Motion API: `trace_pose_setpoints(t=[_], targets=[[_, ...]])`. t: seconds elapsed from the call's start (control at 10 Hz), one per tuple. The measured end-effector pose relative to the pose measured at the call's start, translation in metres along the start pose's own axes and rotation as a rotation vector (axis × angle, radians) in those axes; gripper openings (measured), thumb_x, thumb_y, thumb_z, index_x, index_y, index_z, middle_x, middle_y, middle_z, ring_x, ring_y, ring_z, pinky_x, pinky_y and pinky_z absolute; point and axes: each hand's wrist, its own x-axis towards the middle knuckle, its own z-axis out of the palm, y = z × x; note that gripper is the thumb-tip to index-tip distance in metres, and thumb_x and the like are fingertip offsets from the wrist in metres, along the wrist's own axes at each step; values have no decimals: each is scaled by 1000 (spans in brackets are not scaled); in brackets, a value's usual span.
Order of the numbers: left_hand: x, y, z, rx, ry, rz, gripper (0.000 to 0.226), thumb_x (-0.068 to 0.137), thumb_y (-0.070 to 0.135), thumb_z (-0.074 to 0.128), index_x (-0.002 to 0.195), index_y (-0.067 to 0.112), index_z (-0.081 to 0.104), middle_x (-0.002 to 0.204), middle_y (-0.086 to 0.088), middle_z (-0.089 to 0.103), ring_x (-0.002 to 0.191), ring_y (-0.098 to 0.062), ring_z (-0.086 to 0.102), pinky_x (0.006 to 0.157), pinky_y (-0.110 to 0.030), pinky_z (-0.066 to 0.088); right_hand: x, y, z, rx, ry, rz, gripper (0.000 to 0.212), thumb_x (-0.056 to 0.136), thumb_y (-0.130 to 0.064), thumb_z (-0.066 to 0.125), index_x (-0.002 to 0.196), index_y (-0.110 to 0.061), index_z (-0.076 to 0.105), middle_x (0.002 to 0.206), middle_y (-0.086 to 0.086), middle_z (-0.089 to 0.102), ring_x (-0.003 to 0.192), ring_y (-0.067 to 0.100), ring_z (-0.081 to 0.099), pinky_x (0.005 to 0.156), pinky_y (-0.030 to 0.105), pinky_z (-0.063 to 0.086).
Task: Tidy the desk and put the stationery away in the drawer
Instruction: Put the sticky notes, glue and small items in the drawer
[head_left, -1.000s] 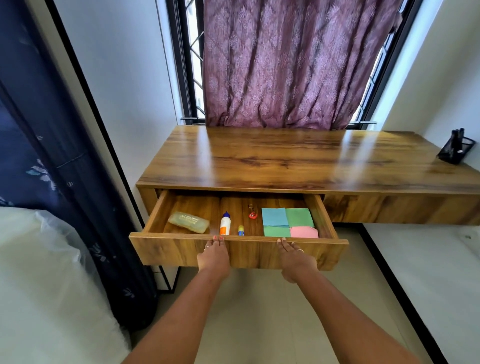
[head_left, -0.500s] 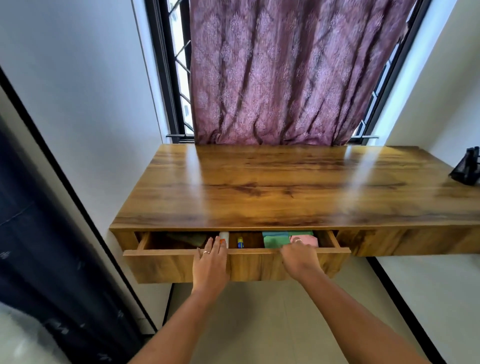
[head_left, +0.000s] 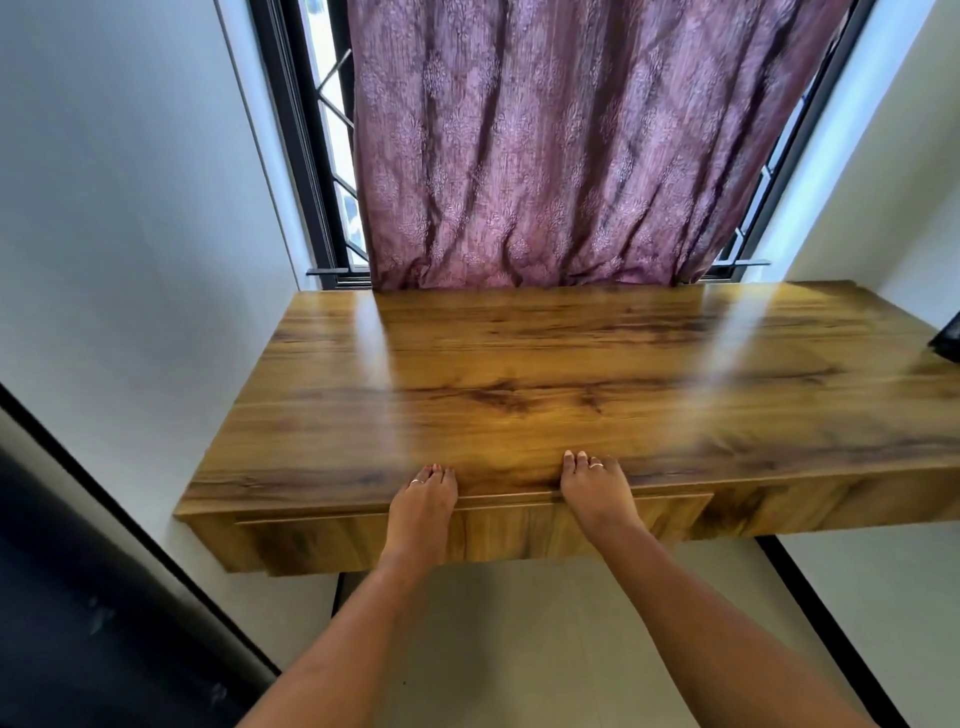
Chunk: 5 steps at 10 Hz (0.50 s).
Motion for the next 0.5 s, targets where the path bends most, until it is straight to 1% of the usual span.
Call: trace_pose_setpoints(t=[0.1, 0.2, 0.3, 0.4, 0.5], targets=[[6, -1, 5, 0, -17, 35, 62, 94, 5, 49, 149, 6, 20, 154, -11, 30, 143, -21, 29, 114, -31, 32, 4, -4, -1, -14, 29, -10, 55, 96, 0, 41, 145, 10, 17, 148, 29, 32, 132, 36, 43, 105, 43, 37], [5, -1, 6, 43, -18, 69, 60, 95, 5, 47, 148, 4, 19, 153, -14, 30, 142, -25, 29, 113, -34, 35, 7, -7, 2, -25, 46, -21, 52, 97, 3, 37, 144, 13, 18, 145, 33, 34, 129, 41, 46, 102, 44, 41], [6, -2, 3, 97, -40, 103, 57, 96, 5, 43, 147, 0, 19, 152, -18, 31, 141, -28, 31, 112, -37, 36, 6, -9, 1, -14, 43, -9, 51, 96, 4, 36, 143, 15, 18, 144, 35, 34, 129, 43, 45, 102, 46, 41], [9, -5, 3, 158, -76, 133, 51, 96, 8, 44, 144, 0, 27, 146, -19, 40, 135, -28, 41, 108, -37, 42, 5, -10, -2, -1, 23, 1, 53, 96, 3, 38, 144, 12, 17, 146, 33, 33, 130, 41, 44, 102, 44, 42], [17, -7, -20, 122, -61, 133, 27, 97, 20, 46, 122, 11, 52, 120, -7, 63, 108, -21, 62, 88, -32, 53, 2, -4, -10, 71, -5, 2, 57, 96, 1, 43, 147, 6, 18, 149, 27, 32, 131, 35, 46, 99, 41, 45]])
